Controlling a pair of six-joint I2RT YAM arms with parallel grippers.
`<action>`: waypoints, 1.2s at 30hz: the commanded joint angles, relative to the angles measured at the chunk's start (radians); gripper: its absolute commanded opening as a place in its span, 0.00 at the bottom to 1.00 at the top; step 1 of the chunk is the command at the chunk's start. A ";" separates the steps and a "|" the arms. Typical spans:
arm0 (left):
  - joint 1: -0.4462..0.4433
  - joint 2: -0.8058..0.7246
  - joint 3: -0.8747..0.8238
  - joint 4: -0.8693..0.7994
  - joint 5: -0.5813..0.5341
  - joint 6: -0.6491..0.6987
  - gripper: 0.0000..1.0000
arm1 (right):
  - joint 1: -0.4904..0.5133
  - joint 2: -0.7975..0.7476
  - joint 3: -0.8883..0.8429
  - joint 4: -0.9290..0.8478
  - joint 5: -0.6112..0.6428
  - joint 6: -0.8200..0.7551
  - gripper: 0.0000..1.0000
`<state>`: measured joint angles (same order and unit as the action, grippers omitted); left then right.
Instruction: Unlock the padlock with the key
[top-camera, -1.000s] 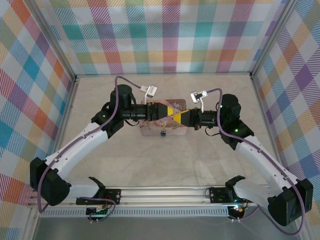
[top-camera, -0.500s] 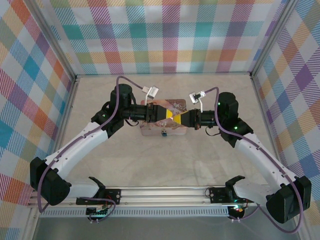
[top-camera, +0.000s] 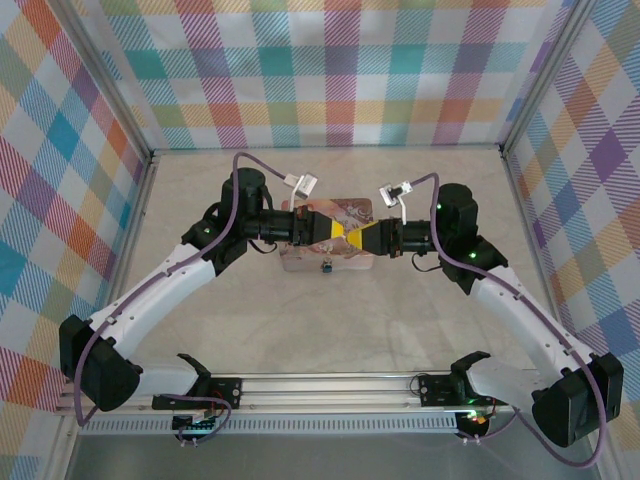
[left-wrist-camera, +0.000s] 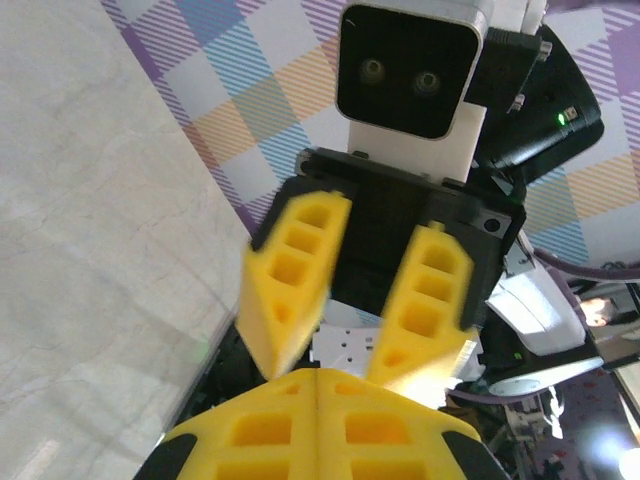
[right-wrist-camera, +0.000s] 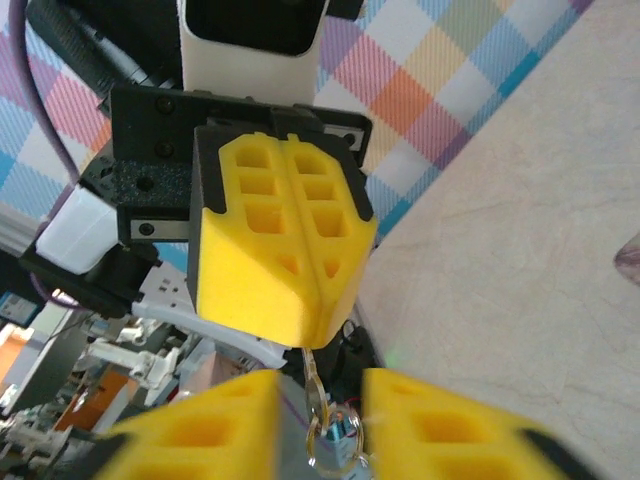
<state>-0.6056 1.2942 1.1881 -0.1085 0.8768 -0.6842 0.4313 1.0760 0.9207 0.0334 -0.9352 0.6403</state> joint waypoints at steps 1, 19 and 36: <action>0.003 -0.027 -0.005 0.030 -0.051 -0.023 0.00 | -0.009 -0.059 -0.057 0.123 0.077 0.081 0.48; 0.003 -0.016 -0.058 0.137 -0.089 -0.113 0.00 | 0.057 -0.115 -0.234 0.505 0.296 0.303 0.50; 0.003 -0.019 -0.061 0.141 -0.095 -0.117 0.00 | 0.101 -0.064 -0.203 0.518 0.286 0.292 0.28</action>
<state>-0.6056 1.2930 1.1351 0.0032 0.7910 -0.7967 0.5251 1.0035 0.6807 0.5045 -0.6468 0.9352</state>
